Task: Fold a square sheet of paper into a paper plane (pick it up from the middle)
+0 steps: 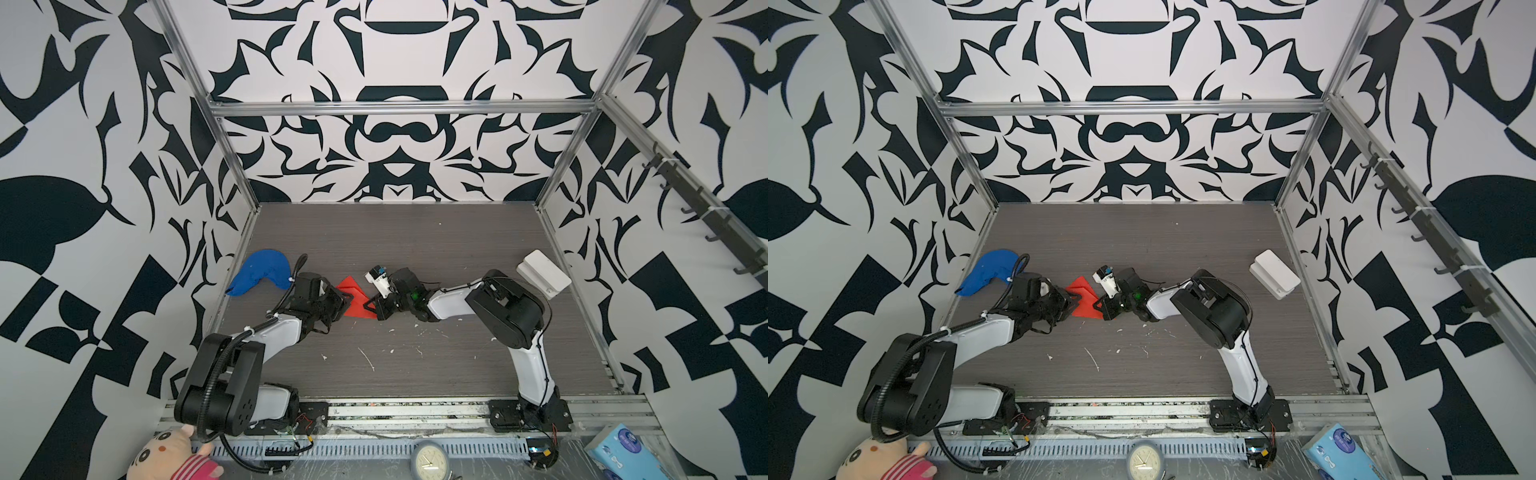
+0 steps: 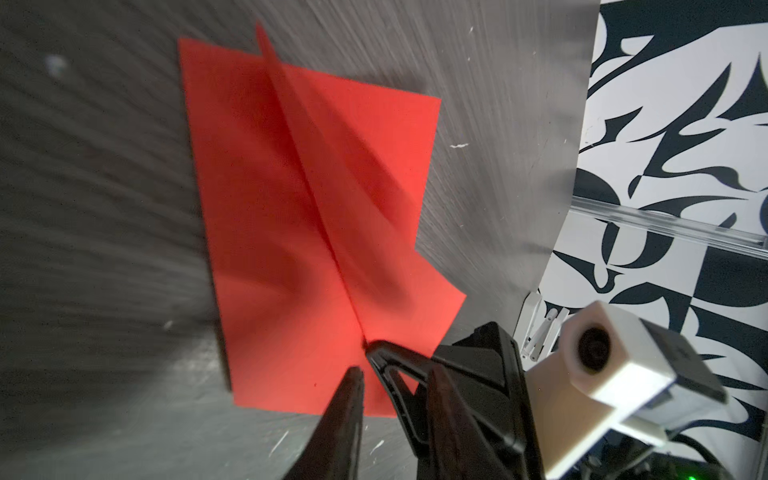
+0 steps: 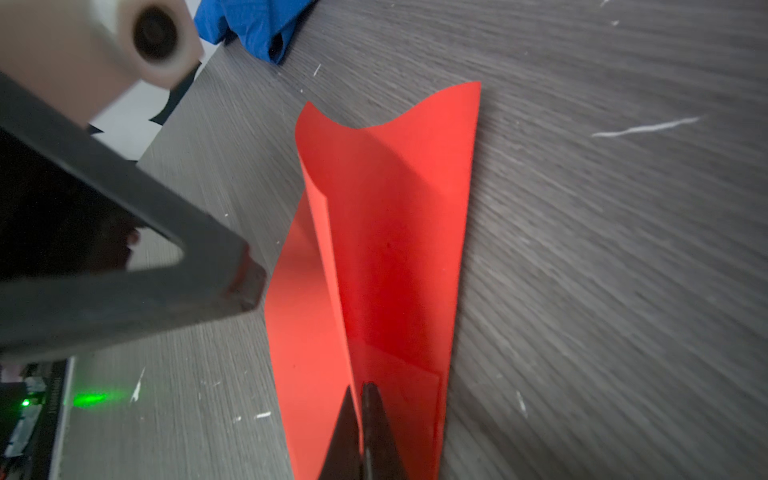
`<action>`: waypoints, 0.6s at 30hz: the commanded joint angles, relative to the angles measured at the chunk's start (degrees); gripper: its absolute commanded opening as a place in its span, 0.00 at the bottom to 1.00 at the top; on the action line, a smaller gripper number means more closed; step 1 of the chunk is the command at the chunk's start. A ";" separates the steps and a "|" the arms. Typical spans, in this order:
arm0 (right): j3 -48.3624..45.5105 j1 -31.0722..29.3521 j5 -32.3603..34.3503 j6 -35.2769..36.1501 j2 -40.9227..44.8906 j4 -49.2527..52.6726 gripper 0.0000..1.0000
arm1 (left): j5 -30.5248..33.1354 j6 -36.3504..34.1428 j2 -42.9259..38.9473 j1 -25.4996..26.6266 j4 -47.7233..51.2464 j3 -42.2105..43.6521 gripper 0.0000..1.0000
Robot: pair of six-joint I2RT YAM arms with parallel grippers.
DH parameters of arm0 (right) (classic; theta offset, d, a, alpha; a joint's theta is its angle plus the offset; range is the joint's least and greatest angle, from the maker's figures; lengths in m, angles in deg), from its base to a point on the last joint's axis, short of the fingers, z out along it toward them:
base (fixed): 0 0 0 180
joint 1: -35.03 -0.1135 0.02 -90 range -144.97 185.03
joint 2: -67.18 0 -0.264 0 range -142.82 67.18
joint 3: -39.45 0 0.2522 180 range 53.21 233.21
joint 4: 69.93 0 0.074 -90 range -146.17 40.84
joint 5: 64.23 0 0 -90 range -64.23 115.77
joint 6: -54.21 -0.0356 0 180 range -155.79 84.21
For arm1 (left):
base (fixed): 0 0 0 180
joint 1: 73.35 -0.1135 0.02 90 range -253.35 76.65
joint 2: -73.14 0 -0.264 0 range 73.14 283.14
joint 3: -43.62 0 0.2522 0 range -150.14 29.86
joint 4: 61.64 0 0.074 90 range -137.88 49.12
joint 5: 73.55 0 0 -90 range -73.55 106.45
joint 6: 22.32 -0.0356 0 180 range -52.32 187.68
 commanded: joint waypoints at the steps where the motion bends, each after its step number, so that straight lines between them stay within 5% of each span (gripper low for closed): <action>1: 1.69 0.66 -1.68 -3.09 -1.08 3.66 0.04 | -0.86 -0.84 1.85 0.20 -3.48 -0.47 0.25; 13: 2.12 1.39 -3.84 -4.68 -1.88 4.99 0.06 | -2.13 -2.09 10.23 0.19 -12.84 -3.78 0.23; 18: 2.30 1.56 -3.95 -4.65 -1.75 6.03 0.08 | 1.68 -4.41 10.95 0.07 -6.90 -5.92 0.19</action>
